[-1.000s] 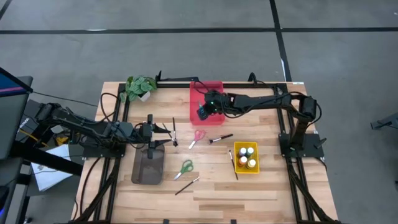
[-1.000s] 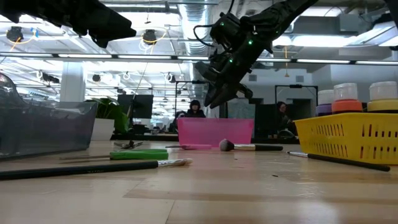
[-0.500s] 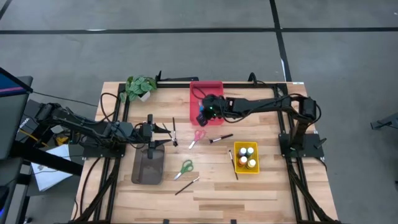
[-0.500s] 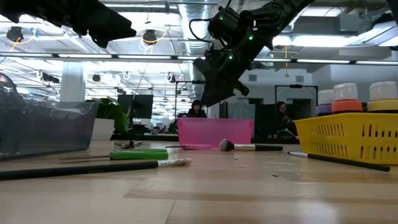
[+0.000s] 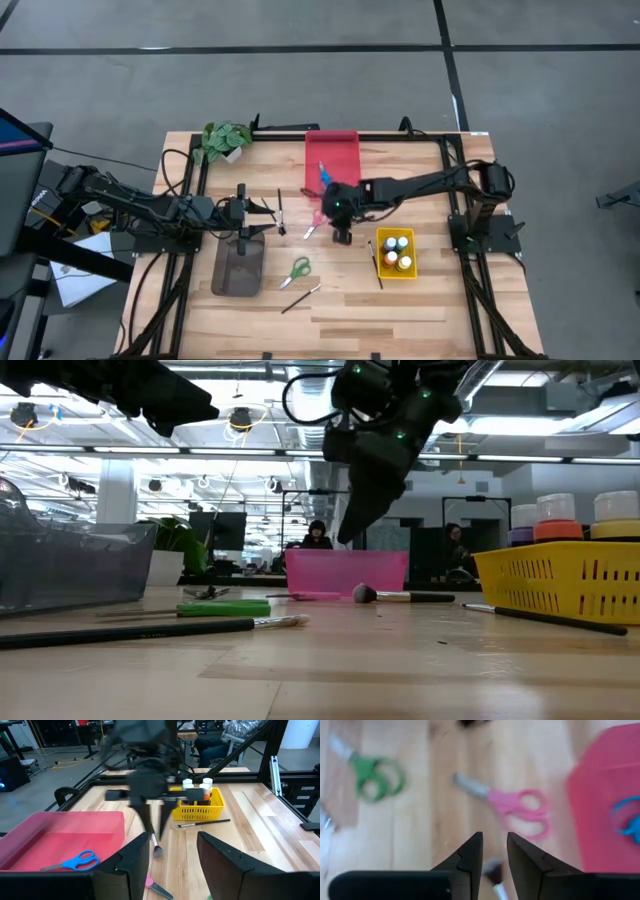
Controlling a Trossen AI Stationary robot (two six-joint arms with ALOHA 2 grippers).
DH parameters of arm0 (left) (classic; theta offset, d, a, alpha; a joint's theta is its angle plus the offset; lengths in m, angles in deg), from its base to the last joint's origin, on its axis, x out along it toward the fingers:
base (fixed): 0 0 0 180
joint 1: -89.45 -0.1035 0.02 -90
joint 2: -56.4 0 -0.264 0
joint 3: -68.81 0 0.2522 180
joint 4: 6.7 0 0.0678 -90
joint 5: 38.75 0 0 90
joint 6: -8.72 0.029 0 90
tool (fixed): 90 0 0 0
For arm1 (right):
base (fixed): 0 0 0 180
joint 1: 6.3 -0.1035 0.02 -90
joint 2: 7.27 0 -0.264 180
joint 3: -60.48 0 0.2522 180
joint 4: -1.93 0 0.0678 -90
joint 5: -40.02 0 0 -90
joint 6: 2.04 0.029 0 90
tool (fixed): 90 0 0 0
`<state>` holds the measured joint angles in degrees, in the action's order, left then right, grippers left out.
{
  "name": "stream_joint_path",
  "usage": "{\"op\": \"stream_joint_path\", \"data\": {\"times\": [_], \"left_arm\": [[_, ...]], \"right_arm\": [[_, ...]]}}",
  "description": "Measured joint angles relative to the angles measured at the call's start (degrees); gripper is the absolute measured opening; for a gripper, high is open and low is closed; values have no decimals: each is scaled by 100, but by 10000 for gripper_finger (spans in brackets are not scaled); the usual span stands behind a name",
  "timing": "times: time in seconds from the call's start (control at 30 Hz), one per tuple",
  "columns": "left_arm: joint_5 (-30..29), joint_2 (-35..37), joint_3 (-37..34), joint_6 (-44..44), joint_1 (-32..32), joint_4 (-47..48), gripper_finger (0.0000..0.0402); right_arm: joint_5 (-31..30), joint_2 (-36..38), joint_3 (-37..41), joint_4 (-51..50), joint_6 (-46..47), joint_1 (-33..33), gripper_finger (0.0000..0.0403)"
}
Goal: Pick & Place Paint Supplies
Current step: Put the pink scissors into the pink bin
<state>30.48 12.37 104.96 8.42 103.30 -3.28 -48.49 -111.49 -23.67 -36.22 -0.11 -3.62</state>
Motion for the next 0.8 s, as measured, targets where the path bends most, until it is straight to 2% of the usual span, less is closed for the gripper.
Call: {"op": "stream_joint_path", "data": {"times": [0.17,0.4,0.6,0.8], "left_arm": [[0,0,0,0,0,0,158],[0,0,0,0,1,-1,158],[0,0,0,0,0,-1,158],[0,0,0,0,1,-1,158]], "right_arm": [[4,0,0,16,-434,-250,75],[-38,0,-2,168,-1739,-438,72],[-450,0,-2,309,-2225,-447,71],[-451,-210,-11,690,-2763,-422,71]]}}
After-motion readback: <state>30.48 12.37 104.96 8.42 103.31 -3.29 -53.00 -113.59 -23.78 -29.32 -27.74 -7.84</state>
